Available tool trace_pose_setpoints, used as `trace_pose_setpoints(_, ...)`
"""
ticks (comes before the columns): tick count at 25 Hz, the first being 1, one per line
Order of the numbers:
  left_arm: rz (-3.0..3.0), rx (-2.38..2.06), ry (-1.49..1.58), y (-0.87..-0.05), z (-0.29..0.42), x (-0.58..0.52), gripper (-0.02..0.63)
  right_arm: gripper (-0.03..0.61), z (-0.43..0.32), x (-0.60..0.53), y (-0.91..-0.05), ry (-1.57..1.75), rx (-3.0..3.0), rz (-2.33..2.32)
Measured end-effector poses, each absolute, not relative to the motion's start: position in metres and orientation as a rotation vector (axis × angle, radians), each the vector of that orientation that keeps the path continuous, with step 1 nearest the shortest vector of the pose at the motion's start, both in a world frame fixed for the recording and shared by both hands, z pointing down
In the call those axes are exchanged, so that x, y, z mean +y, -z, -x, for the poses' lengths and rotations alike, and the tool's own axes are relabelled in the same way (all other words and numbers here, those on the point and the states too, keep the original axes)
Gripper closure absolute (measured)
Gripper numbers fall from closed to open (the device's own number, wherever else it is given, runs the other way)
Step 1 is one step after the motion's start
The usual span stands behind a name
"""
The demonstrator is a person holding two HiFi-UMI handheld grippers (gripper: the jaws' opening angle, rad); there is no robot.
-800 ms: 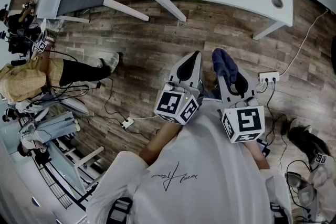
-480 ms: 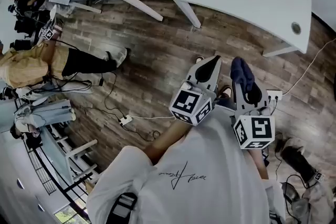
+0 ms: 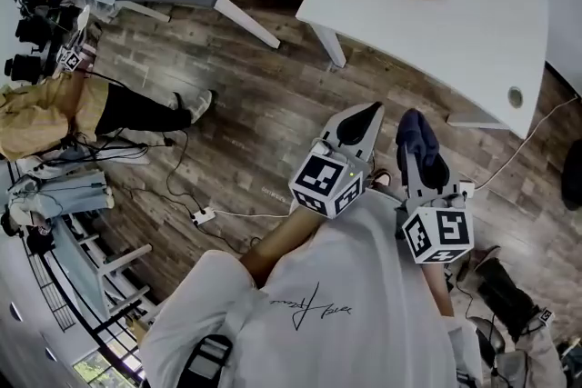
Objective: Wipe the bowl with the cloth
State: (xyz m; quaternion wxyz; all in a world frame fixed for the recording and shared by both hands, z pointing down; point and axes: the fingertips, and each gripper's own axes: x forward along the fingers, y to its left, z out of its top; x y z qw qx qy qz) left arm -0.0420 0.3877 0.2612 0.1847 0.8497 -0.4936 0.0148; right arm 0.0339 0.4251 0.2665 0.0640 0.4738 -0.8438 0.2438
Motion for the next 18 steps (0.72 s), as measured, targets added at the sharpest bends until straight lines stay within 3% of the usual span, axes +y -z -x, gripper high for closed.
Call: trace_pose_setpoints(18, -2.493, -1.268, -0.089, -0.253, 0.11, 0.301, 0.611, 0.476, 0.024, 0.343, -0.269, -0.601, -2.314, -1.641)
